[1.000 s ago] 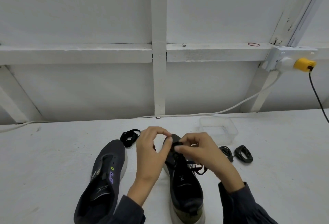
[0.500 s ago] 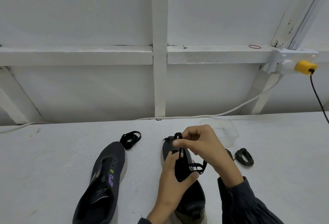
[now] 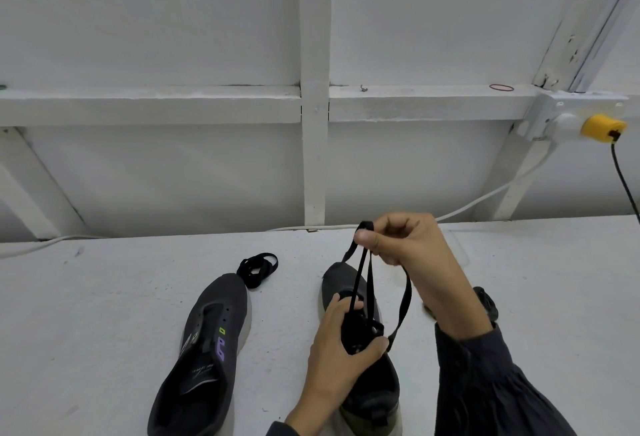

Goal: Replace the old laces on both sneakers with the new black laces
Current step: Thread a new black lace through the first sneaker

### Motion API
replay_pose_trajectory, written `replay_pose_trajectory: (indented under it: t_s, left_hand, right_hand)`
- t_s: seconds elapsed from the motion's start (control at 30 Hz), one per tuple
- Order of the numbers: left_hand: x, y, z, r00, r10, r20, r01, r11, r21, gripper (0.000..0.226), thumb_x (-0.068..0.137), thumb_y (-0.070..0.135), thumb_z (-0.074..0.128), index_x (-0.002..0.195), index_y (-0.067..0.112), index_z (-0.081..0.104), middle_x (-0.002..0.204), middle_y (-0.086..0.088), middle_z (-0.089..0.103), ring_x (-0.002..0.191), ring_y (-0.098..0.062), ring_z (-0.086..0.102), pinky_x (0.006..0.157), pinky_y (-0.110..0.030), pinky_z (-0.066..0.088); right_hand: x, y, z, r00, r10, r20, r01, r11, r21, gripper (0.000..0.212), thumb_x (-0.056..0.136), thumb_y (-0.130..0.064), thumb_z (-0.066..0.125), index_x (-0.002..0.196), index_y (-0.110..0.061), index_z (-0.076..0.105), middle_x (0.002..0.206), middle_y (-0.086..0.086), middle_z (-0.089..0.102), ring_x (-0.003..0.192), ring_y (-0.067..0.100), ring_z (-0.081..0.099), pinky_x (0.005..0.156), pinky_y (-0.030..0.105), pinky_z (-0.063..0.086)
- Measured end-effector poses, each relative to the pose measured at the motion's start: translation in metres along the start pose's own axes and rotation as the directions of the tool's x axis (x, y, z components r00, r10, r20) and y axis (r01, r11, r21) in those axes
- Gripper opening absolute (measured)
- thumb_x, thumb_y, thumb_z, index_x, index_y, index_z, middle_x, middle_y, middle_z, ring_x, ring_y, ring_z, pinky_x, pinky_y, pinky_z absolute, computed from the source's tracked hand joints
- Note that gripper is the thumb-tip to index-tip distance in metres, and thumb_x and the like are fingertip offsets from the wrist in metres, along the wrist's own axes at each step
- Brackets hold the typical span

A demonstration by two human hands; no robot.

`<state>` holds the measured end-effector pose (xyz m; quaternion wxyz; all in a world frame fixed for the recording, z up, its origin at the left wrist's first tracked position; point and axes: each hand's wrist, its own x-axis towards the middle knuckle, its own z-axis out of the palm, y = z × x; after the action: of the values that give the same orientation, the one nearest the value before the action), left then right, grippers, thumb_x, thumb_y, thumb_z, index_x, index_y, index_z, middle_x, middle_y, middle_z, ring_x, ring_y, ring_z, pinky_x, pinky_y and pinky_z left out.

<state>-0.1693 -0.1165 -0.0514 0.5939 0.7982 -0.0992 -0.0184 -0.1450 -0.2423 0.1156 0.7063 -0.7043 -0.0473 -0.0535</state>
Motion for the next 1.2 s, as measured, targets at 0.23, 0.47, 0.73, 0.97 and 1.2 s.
replay_pose_trajectory:
  t_s: [0.23,0.47,0.73,0.97,1.2]
  left_hand:
    - [0.001,0.0,0.003,1.0,-0.018,0.007,0.018,1.0,0.001,0.062,0.068,0.06,0.073,0.123,0.051,0.047,0.137,0.021,0.05,0.136,-0.005,0.04,0.108,-0.037,0.041]
    - [0.002,0.0,-0.001,0.999,-0.03,0.017,0.03,0.999,-0.01,0.06,0.066,0.06,0.076,0.119,0.055,0.048,0.135,0.021,0.052,0.135,-0.006,0.042,0.108,-0.037,0.042]
    - [0.0,0.002,-0.003,0.999,-0.005,0.049,0.004,1.0,0.02,0.057,0.068,0.064,0.072,0.118,0.057,0.045,0.135,0.029,0.048,0.138,-0.003,0.036,0.11,-0.036,0.039]
    - [0.007,0.023,-0.019,0.997,0.079,0.008,-0.079,0.996,0.034,0.046,0.07,0.069,0.066,0.109,0.048,0.055,0.116,0.032,0.054,0.118,0.004,0.048,0.097,-0.017,0.041]
    - [0.038,0.089,-0.051,0.984,0.177,-0.01,-0.175,0.959,-0.222,0.013,0.093,0.02,0.064,0.086,0.009,0.065,0.066,0.003,0.063,0.066,-0.011,0.06,0.071,-0.022,0.049]
  right_hand:
    - [0.012,-0.018,0.006,0.998,-0.007,0.062,-0.003,0.987,0.16,0.025,0.066,-0.014,0.075,0.068,0.003,0.057,0.051,0.0,0.044,0.043,0.009,0.028,0.045,0.016,0.024]
    - [0.018,-0.027,0.009,0.995,0.057,0.083,-0.081,0.94,0.33,0.018,0.06,-0.018,0.075,0.049,-0.013,0.062,0.076,0.014,0.045,0.037,0.003,0.026,0.043,0.013,0.024]
    - [0.024,-0.026,0.005,0.989,0.028,0.145,-0.061,0.972,0.229,0.022,0.054,-0.022,0.083,0.054,-0.012,0.063,0.082,0.02,0.042,0.038,0.005,0.028,0.044,0.014,0.025]
    - [0.025,-0.029,-0.002,0.994,-0.003,0.11,0.01,0.997,-0.07,0.036,0.066,-0.026,0.08,0.077,0.005,0.063,0.053,0.0,0.046,0.05,0.014,0.03,0.048,0.018,0.025]
    - [0.032,-0.02,-0.009,0.994,0.02,0.112,-0.006,0.993,-0.12,0.02,0.079,-0.019,0.076,0.081,-0.001,0.069,0.056,-0.003,0.046,0.05,0.012,0.033,0.05,0.019,0.026]
